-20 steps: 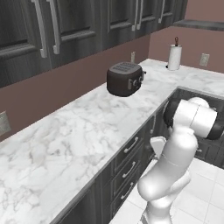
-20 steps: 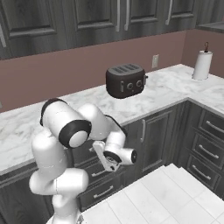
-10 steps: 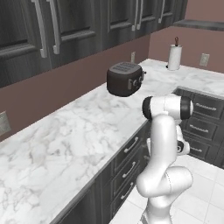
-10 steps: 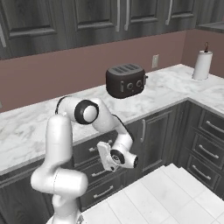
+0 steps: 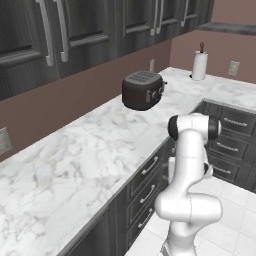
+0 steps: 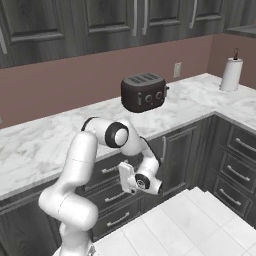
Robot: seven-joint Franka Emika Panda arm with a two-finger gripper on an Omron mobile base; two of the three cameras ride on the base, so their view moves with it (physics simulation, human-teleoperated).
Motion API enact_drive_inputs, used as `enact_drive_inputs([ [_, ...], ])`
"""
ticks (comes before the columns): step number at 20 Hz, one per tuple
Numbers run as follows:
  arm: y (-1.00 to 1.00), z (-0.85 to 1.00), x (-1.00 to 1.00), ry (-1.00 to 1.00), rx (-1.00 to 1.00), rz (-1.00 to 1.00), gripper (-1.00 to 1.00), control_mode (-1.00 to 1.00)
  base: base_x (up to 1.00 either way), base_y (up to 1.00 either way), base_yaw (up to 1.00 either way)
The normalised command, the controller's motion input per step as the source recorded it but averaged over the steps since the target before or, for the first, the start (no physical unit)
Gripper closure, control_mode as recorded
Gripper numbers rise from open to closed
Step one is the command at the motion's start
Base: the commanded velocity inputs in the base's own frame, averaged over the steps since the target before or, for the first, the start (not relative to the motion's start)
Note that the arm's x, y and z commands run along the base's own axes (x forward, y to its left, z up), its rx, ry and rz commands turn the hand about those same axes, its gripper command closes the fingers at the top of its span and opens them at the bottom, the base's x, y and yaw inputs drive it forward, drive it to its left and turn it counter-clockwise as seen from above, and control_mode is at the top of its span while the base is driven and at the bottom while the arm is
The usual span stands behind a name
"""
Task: Take a straw from the drawer in front and place it inside the glass cup on the dining counter.
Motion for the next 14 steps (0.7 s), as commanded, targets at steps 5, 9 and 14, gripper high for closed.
enact_drive_inputs([
  [5,0.13,-0.29,0.68,0.0,0.01,0.0,-1.0,-1.0,0.0,0.0,0.0],
  [9,0.17,-0.26,0.66,0.03,0.01,-0.01,-1.0,-1.0,0.0,0.0,0.0],
  [14,0.33,-0.31,0.51,0.0,0.0,-0.03,-1.0,-1.0,0.0,0.0,0.0],
])
